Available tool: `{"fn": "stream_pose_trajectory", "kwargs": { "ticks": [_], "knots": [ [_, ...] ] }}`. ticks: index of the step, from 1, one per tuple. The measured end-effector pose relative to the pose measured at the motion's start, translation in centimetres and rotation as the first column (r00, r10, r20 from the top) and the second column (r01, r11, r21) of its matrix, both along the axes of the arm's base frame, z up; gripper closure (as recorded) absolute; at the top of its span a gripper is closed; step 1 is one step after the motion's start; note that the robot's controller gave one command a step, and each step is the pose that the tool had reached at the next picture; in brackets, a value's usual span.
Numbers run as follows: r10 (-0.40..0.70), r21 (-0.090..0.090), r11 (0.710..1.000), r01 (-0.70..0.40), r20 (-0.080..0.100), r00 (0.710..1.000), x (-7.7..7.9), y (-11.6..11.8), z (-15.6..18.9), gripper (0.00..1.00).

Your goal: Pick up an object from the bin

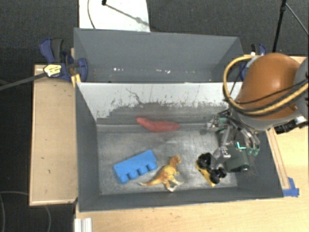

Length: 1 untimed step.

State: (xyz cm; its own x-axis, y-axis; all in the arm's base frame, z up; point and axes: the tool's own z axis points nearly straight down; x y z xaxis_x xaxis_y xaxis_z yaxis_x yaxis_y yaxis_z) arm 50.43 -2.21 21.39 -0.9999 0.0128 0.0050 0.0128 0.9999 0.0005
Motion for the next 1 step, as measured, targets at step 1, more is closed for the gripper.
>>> {"fn": "stream_pose_trajectory", "kwargs": {
  "ticks": [1],
  "knots": [
    [0.001, -0.001, 1.0, -0.001, 0.008, 1.0, 0.16, -0.01, 0.34, 0.0]
  ]
}}
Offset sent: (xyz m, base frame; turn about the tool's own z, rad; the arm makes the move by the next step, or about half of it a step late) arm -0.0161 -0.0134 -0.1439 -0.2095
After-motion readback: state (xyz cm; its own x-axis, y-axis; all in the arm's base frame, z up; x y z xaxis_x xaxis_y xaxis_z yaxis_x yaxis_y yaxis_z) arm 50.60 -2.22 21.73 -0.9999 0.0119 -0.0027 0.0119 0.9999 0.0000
